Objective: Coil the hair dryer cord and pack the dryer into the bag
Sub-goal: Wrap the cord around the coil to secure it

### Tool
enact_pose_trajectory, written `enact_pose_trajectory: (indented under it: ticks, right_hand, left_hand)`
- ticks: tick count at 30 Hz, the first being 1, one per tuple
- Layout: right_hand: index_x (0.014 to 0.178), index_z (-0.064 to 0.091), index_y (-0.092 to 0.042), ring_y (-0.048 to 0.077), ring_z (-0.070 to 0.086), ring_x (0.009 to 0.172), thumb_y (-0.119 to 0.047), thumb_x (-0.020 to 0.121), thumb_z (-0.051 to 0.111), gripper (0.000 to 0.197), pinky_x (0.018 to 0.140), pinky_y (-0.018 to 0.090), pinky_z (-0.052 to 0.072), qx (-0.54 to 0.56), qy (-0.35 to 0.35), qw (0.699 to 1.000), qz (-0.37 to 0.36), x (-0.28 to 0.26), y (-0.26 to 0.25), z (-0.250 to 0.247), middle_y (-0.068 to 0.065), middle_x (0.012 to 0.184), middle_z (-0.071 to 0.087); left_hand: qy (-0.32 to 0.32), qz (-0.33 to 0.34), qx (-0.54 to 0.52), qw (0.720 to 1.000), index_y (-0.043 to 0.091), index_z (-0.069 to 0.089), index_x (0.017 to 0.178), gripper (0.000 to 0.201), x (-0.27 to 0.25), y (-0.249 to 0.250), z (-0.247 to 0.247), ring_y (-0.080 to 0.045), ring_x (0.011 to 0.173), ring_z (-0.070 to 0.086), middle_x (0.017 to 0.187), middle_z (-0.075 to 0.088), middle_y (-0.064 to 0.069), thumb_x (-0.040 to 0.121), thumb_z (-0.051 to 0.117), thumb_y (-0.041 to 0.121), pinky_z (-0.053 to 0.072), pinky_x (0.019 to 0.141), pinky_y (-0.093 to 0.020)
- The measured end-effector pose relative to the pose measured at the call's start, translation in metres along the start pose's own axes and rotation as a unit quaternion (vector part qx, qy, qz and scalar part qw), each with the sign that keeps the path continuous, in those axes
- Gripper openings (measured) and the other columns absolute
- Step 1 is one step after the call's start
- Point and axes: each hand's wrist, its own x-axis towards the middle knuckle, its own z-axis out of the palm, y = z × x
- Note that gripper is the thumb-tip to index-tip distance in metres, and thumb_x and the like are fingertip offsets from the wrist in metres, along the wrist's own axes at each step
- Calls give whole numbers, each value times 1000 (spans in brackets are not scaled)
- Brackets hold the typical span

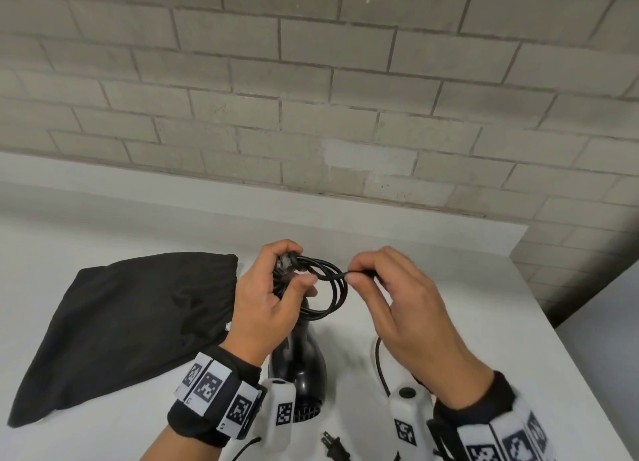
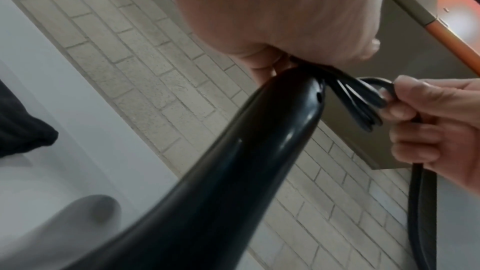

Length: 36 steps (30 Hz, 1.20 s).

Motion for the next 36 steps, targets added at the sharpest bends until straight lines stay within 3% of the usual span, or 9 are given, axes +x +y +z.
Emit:
enact_pose_trajectory:
  ticks: [3,5,10,17,21,24,27,30,36]
  right_hand:
    - [93,63,-14,6,53,78,-16,96,58,7,71,12,40,40,-2,999,-12,17,-7,-8,-8,84,58]
    - [91,64,-13,3,54,76,-14,95,59,6,69,9,38,64,-6,998,-12,27,-11,-9,-9,82,59]
    - [89,66,-8,-3,58,68,-10,94,62,7,64,7,41,152,-29,988,21,42,-20,-2,-12,76,61]
    - [90,69,-9,13,68,76,-18,92,65,10,77,26,55,297,29,934,196,35,-2,28,4,79,71]
    - [88,70,-7,19,67,75,-20,91,65,14,79,34,55,356,35,896,264,24,-1,36,14,81,72]
    - [88,72,-9,22,70,80,-22,95,60,20,81,34,55,338,17,908,249,18,-2,32,10,85,74]
    - [100,75,-14,7,70,89,-31,96,54,27,80,21,53,347,-22,916,202,9,-5,25,-5,92,76]
    - [107,72,-20,5,65,79,-31,83,73,26,72,19,50,316,-56,933,166,1,-2,24,-9,93,72]
    - [86,70,-20,13,56,67,-8,85,71,12,66,29,49,268,-89,943,174,6,6,23,-7,73,63]
  left_hand:
    - [-6,7,26,1000,38,53,103,42,0,1,-2,-4,70,69,89,67,22,69,75,49,52,71,-16]
    - [-15,16,37,999,38,54,104,48,0,2,1,-6,71,69,93,65,16,66,78,51,51,70,-14]
    - [-31,44,26,998,29,56,107,33,-2,3,7,-4,65,69,76,69,9,82,71,44,56,65,-27]
    - [-23,81,11,996,24,54,108,32,-8,0,7,-5,60,66,70,66,7,96,53,53,55,57,-31]
    - [6,81,7,997,25,53,109,32,-9,0,7,-3,67,67,77,66,14,95,53,54,54,64,-20]
    - [23,70,8,997,27,53,111,33,-11,0,7,-7,72,70,84,68,14,95,52,56,55,68,-21]
    - [47,61,11,997,24,55,112,35,-11,2,8,-2,75,70,86,70,18,96,50,55,56,69,-22]
    - [52,56,13,997,21,57,120,39,-8,2,8,-4,94,69,104,70,16,97,50,52,55,81,-24]
    - [22,60,0,998,14,65,110,26,-7,9,11,-12,99,65,100,68,4,95,56,34,49,86,-19]
